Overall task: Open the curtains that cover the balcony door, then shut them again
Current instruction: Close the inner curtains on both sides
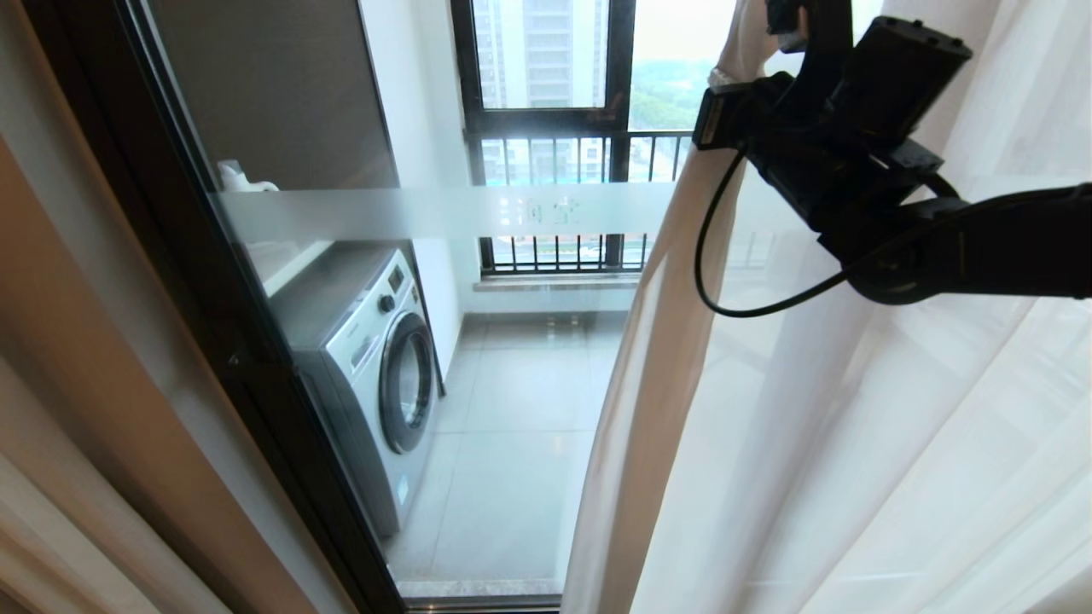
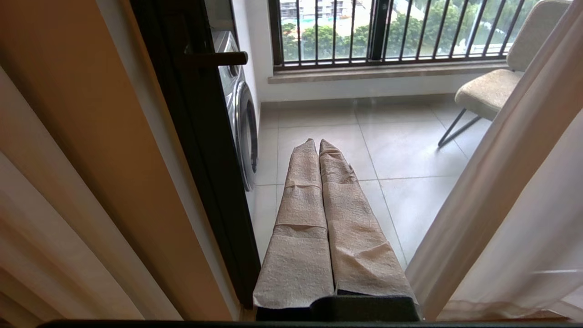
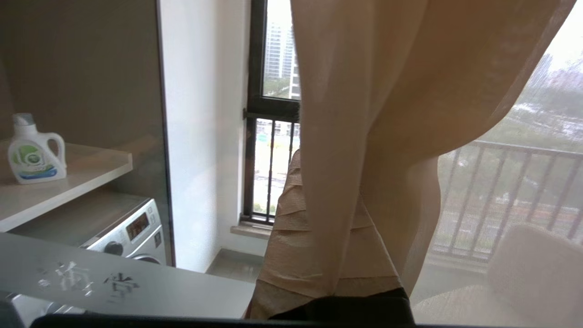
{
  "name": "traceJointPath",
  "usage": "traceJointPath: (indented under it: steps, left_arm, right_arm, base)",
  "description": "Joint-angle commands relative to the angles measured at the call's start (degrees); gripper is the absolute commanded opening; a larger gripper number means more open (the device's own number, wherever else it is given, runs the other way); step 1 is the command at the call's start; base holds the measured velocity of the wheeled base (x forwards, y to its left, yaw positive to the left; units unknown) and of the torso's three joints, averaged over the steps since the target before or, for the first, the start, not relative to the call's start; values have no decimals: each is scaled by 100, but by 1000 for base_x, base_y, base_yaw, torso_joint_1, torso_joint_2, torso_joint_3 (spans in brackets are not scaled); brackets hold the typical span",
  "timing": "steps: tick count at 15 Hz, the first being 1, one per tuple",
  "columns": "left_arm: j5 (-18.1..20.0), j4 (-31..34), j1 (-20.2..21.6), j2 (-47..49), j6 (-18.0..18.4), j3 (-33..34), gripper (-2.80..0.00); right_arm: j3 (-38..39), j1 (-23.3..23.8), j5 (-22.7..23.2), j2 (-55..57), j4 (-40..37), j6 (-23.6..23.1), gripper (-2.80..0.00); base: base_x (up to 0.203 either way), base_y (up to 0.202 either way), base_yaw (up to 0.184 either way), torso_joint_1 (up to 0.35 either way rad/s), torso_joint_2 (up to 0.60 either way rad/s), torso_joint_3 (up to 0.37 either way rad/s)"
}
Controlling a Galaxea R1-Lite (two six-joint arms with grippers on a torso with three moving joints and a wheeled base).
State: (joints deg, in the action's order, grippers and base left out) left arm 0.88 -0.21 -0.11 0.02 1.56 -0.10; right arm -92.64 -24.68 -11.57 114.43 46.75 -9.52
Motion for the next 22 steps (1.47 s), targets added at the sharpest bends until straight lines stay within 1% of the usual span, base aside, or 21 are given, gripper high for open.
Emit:
traceJointPath:
  steps: [1, 3, 6, 12, 13, 17, 20, 22]
  left_arm:
    - [0, -3, 2, -2, 2, 1, -280]
    - [0, -6, 2, -2, 2, 1, -280]
    - [0, -1, 2, -2, 2, 1, -280]
    - [0, 3, 2, -2, 2, 1, -280]
    - [0, -6, 2, -2, 2, 1, -280]
    - [0, -6, 2, -2, 2, 1, -280]
    - [0, 3, 2, -2, 2, 1, -280]
    - [0, 2, 2, -2, 2, 1, -280]
  right_arm:
    - [-16, 330, -3, -134, 79, 2, -280]
    - [-18, 600, 0, -147, 111, 3, -280]
    - [-9, 843, 14, -193, 115, 11, -280]
    - [18, 1012, 23, -292, 94, 15, -280]
    - [35, 1019, 23, -316, 97, 21, 0]
    - [181, 1035, 23, -506, 136, 21, 0]
    - [737, 1035, 22, -901, 166, 8, 0]
    - [1265, 1035, 16, -1287, 199, 4, 0]
  base:
    - [0, 0, 0, 0, 0, 0]
    - [0, 0, 0, 0, 0, 0]
    - [0, 0, 0, 0, 0, 0]
    - [0, 0, 0, 0, 0, 0]
    - [0, 0, 0, 0, 0, 0]
    - [0, 0, 0, 0, 0, 0]
    - [0, 0, 0, 0, 0, 0]
    - [0, 0, 0, 0, 0, 0]
